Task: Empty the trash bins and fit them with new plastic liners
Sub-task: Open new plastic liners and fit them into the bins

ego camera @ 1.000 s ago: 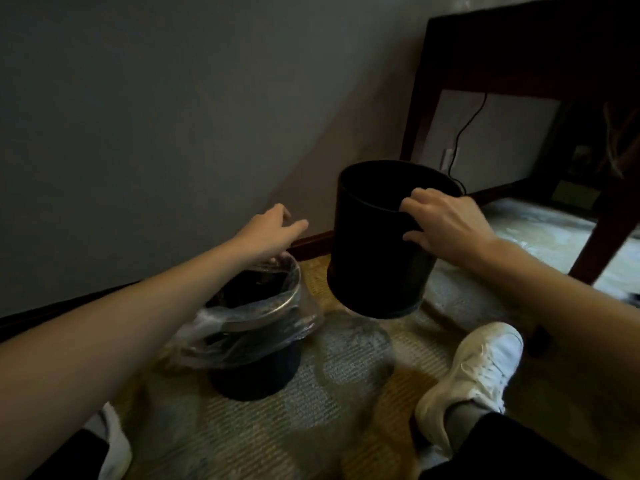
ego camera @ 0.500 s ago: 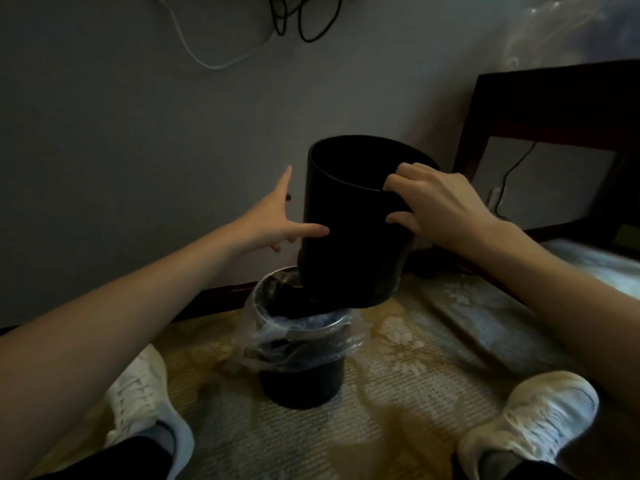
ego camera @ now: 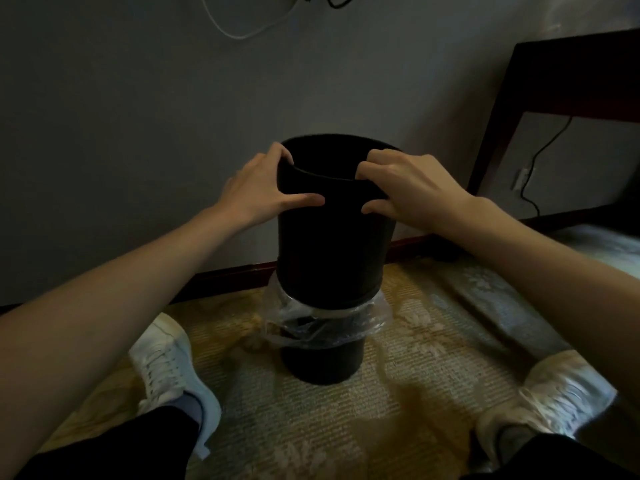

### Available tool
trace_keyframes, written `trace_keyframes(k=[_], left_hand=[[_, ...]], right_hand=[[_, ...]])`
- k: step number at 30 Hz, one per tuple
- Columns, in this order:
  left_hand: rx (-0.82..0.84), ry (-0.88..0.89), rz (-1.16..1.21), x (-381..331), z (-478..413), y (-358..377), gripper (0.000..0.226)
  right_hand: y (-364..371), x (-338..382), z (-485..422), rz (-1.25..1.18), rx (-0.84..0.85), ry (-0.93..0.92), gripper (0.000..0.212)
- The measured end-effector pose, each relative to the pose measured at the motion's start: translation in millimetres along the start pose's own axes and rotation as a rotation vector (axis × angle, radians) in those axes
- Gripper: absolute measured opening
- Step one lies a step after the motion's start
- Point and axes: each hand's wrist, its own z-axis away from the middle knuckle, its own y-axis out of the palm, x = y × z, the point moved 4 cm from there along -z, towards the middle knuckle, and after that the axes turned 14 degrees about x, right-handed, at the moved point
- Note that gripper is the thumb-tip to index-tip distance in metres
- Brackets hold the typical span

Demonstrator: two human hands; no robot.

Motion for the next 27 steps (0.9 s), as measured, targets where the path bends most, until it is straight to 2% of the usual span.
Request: trace_keyframes(k=[15,21,27], left_hand=[[-0.01,-0.058,-0.068,7.7,0.7,6.9,0.093],[-0.001,-0.097,-0.044,8.9,-1.8,8.9,0.083],[0.008,-0.1,-0.02,8.5,-7.5,10.2,0.083]], right_hand=[[15.9,0.1,-6.6,-0.021,0.027,-0.016,0.047],[16.0,-2.7,-11.3,-0.039,0.039,-0.012,0.049],[17.4,-8.8,-19.0,-0.074,0.06,0.003,0.047]])
